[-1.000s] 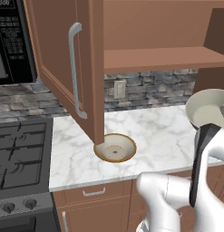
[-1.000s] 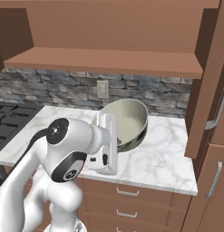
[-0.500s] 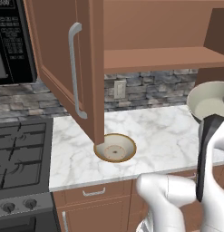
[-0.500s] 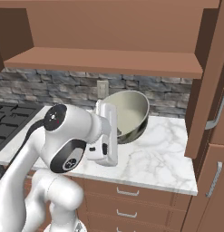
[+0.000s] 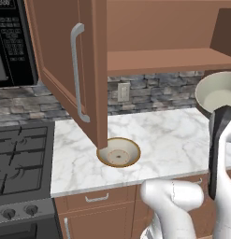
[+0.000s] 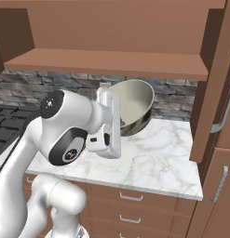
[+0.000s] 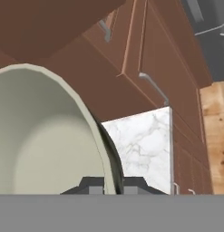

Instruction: Open the cabinet. Pick the bowls from the counter and place them in the cabinet. Then close the cabinet.

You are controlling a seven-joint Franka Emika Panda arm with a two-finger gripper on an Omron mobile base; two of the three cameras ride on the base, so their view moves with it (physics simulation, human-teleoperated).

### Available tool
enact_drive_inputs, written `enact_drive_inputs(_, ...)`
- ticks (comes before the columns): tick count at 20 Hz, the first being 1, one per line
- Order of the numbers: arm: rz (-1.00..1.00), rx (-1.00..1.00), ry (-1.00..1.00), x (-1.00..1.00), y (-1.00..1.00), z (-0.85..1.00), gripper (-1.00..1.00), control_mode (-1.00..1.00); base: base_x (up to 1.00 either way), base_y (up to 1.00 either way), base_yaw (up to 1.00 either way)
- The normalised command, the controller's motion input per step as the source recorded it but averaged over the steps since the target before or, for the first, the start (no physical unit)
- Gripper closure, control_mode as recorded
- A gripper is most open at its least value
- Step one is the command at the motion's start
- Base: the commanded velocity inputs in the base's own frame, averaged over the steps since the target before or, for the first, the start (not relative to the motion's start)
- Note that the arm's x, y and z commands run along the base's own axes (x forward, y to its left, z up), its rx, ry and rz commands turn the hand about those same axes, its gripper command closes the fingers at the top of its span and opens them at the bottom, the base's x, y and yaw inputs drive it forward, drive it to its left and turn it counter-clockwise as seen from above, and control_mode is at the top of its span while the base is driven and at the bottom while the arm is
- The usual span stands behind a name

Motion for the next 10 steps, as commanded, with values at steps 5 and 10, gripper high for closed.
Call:
enact_drive_inputs(5, 0.04, 0.01, -0.08, 0.0, 0.0, 0.53, 1.0, -1.0, 0.0, 0.0, 0.0)
enact_drive_inputs(10, 0.06, 0.02, -0.03, 0.18, 0.14, 0.42, 1.0, -1.0, 0.0, 0.0, 0.0)
